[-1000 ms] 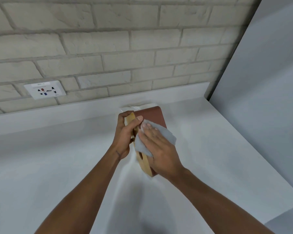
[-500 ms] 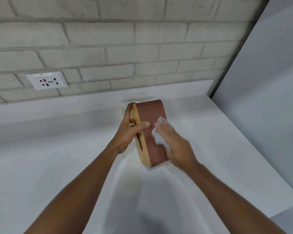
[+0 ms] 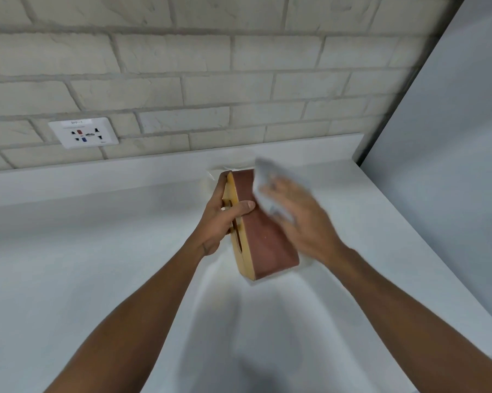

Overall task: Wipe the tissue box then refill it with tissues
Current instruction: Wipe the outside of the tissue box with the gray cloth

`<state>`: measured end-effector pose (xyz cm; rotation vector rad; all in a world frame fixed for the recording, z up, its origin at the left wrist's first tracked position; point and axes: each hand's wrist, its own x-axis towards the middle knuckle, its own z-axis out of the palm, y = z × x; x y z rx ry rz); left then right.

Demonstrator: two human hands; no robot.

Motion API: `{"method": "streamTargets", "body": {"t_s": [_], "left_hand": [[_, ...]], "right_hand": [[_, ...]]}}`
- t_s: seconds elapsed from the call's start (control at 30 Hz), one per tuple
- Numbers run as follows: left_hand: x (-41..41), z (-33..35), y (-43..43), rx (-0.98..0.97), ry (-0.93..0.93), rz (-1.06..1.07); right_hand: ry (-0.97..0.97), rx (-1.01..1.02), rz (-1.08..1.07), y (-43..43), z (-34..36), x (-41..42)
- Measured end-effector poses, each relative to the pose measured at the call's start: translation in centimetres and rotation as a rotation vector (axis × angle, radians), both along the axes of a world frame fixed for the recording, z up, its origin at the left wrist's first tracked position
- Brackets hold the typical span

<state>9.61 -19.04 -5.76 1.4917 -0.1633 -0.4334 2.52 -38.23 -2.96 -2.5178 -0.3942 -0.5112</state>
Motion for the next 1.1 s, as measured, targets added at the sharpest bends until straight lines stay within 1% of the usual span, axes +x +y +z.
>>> {"method": "streamTargets", "body": {"t_s": [0.03, 0.07, 0.17, 0.27, 0.3, 0.4, 0.43, 0.53, 0.57, 0.6, 0.67, 0.7, 0.8, 0.83, 0.93, 0.97, 1.1], "left_hand": [[0.2, -0.1, 0.0, 0.012, 0.003, -0.001], [0.2, 0.1, 0.0, 0.020, 0.005, -0.007], [0.7, 0.0, -0.1, 0.022, 0.032, 0.006], [0.9, -0.1, -0.4, 0.011, 0.037, 0.005], [0.9, -0.2, -0.4, 0.014, 0.038, 0.006], [0.7, 0.2, -0.4, 0.033, 0.066, 0.039], [0.7, 0.1, -0.3, 0.035, 0.075, 0.043], [0.6, 0.2, -0.2, 0.020, 0.048, 0.033], [0.5, 0.2, -0.2, 0.020, 0.043, 0.028], [0.4, 0.3, -0.2, 0.019, 0.048, 0.030], [0.2, 0.3, -0.1, 0.021, 0.044, 0.030], [0.2, 0.1, -0.1, 0.014, 0.040, 0.032], [0.1, -0.1, 0.0, -0.021, 0.016, 0.033], [0.0, -0.1, 0.0, -0.030, 0.016, 0.021], [-0.3, 0.0, 0.1, -0.034, 0.022, 0.003], [-0.3, 0.0, 0.2, -0.045, 0.016, 0.004], [-0.3, 0.1, 0.3, -0.097, -0.010, 0.033]], "right_hand": [[0.049, -0.208, 0.072, -0.3, -1.7, -0.5], [0.068, -0.323, 0.096, -0.7, -3.2, -1.0], [0.043, -0.363, 0.092, -0.7, -5.8, -3.5], [-0.025, -0.468, 0.220, -0.8, -7.4, -6.0], [-0.041, -0.453, 0.216, -1.3, -7.5, -5.9], [-0.049, -0.260, 0.007, -1.1, -6.9, -4.6], [-0.051, -0.239, -0.007, -0.3, -7.0, -4.6], [-0.097, -0.358, 0.188, 0.8, -8.0, -5.9], [-0.122, -0.359, 0.198, 0.1, -8.0, -5.6], [-0.139, -0.314, 0.128, -0.5, -7.7, -5.1], [-0.113, -0.170, -0.095, -0.5, -6.7, -4.0], [-0.107, -0.175, -0.108, 0.2, -6.6, -3.9], [-0.130, -0.395, 0.163, 1.8, -7.4, -5.5], [-0.130, -0.404, 0.180, 1.4, -7.4, -5.4], [-0.087, -0.260, -0.045, 0.9, -6.7, -3.6], [-0.071, -0.230, -0.076, 1.3, -6.7, -3.5], [-0.096, -0.314, 0.105, 1.6, -8.2, -7.0]]}}
